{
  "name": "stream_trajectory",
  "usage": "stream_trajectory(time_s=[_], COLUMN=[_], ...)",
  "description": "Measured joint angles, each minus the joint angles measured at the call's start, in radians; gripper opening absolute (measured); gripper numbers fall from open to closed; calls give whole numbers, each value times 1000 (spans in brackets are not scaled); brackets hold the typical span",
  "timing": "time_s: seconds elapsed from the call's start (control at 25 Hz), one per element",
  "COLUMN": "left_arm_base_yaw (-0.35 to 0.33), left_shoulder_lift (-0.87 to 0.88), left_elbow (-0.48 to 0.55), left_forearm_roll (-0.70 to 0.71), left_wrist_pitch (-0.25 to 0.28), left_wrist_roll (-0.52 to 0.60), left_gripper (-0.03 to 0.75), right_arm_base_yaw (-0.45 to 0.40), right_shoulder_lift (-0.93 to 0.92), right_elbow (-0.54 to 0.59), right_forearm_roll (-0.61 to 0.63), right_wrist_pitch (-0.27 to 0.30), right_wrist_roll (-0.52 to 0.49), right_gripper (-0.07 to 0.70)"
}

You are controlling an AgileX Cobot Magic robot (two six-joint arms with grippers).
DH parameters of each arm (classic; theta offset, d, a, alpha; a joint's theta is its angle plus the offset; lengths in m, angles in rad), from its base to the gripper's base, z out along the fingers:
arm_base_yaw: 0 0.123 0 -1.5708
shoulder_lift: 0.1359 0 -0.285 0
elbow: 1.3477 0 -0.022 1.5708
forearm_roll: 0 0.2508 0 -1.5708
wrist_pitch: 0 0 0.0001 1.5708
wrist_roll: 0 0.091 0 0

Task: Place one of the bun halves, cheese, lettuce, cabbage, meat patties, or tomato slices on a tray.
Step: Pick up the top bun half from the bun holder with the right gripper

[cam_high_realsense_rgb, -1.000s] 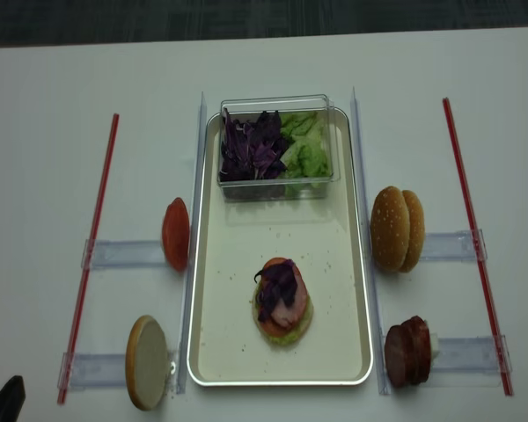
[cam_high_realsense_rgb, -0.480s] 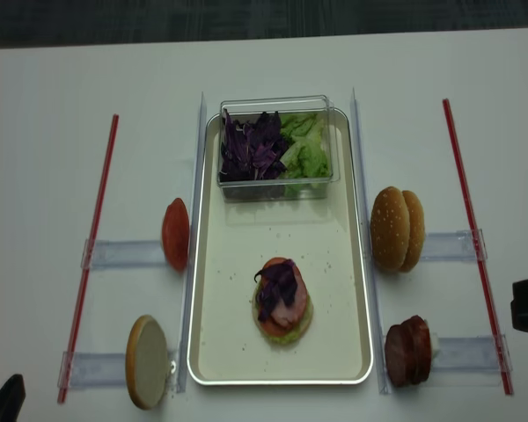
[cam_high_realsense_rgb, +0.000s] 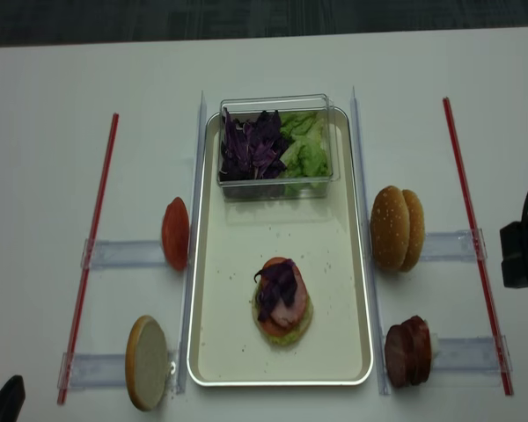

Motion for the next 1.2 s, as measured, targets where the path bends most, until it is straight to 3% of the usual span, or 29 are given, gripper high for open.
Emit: stream_trajectory(time_s=[1.2], left_arm_base_yaw=[0], left_shoulder_lift=[0], left_elbow=[0], left_forearm_roll=[0], left_wrist_pitch=[0], left_wrist_roll=[-2], left_gripper=[440], right_arm_base_yaw=[0], right_shoulder_lift=[446], right_elbow=[-296], right_forearm_roll=[-11], right_wrist_pitch=[-10], right_wrist_roll=[-34], right_gripper=[445])
